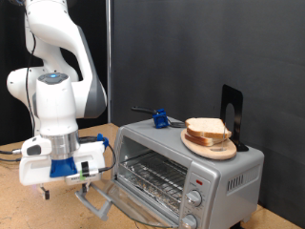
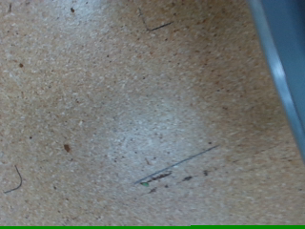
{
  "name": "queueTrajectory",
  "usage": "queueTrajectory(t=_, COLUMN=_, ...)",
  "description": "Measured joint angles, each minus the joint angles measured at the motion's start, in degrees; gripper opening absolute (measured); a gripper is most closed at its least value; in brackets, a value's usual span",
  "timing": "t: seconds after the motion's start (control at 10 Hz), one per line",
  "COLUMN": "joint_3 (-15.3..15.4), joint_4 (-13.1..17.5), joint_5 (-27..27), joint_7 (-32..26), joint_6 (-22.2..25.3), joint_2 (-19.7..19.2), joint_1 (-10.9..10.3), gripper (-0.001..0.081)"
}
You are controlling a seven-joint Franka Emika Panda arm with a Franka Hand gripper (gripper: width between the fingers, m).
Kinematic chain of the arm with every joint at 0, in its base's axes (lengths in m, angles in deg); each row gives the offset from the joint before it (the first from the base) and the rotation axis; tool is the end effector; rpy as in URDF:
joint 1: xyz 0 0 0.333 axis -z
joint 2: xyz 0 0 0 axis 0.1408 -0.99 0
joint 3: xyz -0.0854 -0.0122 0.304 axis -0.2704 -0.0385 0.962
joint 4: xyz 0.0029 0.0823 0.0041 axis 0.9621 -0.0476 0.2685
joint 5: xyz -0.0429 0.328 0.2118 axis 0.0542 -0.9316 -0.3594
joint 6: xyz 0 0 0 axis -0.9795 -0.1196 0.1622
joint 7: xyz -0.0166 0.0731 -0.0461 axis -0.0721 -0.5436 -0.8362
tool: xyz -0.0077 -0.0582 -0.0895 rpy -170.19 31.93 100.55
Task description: Make a piece of toast with the oven
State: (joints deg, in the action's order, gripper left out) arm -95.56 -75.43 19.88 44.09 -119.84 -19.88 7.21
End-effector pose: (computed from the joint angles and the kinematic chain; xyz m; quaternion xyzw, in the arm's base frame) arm 0.4461 -0.1271 0.2525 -0.8314 0.5528 -0.0468 0.0306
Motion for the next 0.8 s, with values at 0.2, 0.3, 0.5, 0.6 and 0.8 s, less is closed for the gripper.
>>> queueTrajectory(t=0.2, joint_3=-0.3, joint_4=1.4, joint_5=0.0, joint_7=0.7, joint_6=-1.8, joint_2=-3.8, joint_1=0.1, gripper=0.0808)
queueTrajectory(t=0.3, joint_3=-0.3, joint_4=2.2, joint_5=0.0, joint_7=1.2, joint_6=-2.7, joint_2=-5.9, joint_1=0.1, gripper=0.0808)
queueTrajectory(t=0.5, joint_3=-0.1, joint_4=4.4, joint_5=-0.1, joint_7=2.4, joint_6=-4.2, joint_2=-10.1, joint_1=0.1, gripper=0.0807)
queueTrajectory(t=0.6, joint_3=0.1, joint_4=5.5, joint_5=-0.4, joint_7=2.6, joint_6=-4.8, joint_2=-12.0, joint_1=0.1, gripper=0.0807)
queueTrajectory(t=0.8, joint_3=0.5, joint_4=7.3, joint_5=-0.9, joint_7=2.6, joint_6=-5.8, joint_2=-15.2, joint_1=0.1, gripper=0.0807)
